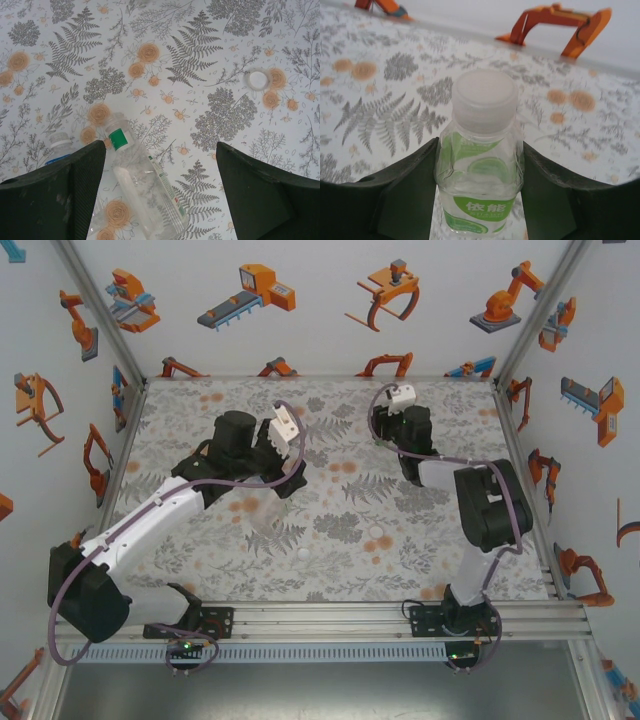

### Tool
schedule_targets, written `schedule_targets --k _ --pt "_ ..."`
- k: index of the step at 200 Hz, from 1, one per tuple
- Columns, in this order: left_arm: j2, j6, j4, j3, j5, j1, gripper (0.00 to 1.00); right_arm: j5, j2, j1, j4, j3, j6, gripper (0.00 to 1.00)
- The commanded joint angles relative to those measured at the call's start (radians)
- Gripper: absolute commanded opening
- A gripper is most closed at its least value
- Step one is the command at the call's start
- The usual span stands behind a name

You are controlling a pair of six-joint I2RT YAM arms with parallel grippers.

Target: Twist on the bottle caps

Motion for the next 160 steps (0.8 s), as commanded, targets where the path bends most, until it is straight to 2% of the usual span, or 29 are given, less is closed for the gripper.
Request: schedule_targets --k 1,27,67,133,160 --pt "-0.027 -0.029 0.023 -0.01 -0.009 0.006 0.82 -0.019 0.06 -0.017 0.278 -0.019 -0.019 0.2" --pt "-0.026 -0.033 0.019 -0.008 -0.011 0.006 0.82 -0.002 0.128 -0.027 0.431 -0.03 -0.017 0.2" --pt "-0.025 -0.036 0.011 -0.002 -0.014 0.007 0.82 0.011 0.186 -0.038 0.498 -0.044 -0.014 0.2" --pt "-0.027 -0.048 0.013 -0.004 -0.012 0.006 0.83 0.02 0.214 -0.042 0.53 -0.093 -0.008 0.45" --pt "-0.023 -0.05 0.016 -0.002 -0.009 0.006 0.82 0.021 0.217 -0.043 0.53 -0.1 -0.004 0.52"
